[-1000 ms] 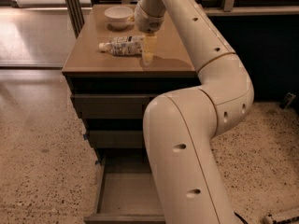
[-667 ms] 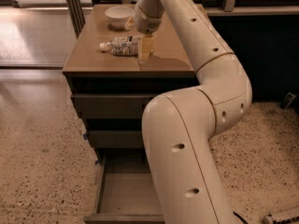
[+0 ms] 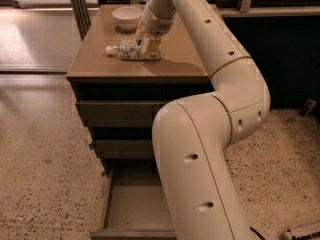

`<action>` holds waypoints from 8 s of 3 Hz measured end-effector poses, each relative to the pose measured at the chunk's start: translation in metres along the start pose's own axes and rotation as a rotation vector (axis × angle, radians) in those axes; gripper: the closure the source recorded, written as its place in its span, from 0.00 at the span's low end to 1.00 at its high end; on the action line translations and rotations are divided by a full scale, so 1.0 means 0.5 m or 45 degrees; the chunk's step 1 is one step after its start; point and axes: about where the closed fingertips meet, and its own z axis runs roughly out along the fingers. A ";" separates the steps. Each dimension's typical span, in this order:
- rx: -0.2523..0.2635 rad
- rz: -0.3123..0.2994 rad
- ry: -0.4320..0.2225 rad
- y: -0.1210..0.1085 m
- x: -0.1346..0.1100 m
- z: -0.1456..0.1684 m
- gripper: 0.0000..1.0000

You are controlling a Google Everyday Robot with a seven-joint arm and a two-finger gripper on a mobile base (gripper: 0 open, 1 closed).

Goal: Place blue plastic bottle into bottom drawer

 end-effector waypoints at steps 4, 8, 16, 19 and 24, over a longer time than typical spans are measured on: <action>0.000 0.000 0.000 0.000 0.000 0.000 0.81; 0.000 0.000 0.000 0.000 0.000 0.000 0.00; -0.076 0.025 -0.019 0.012 -0.009 0.060 1.00; 0.089 -0.276 -0.270 0.049 -0.107 -0.174 1.00; 0.059 -0.276 -0.663 0.333 -0.071 -0.203 1.00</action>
Offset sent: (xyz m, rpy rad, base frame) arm 0.0000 0.0000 0.0000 0.0000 0.0000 0.0000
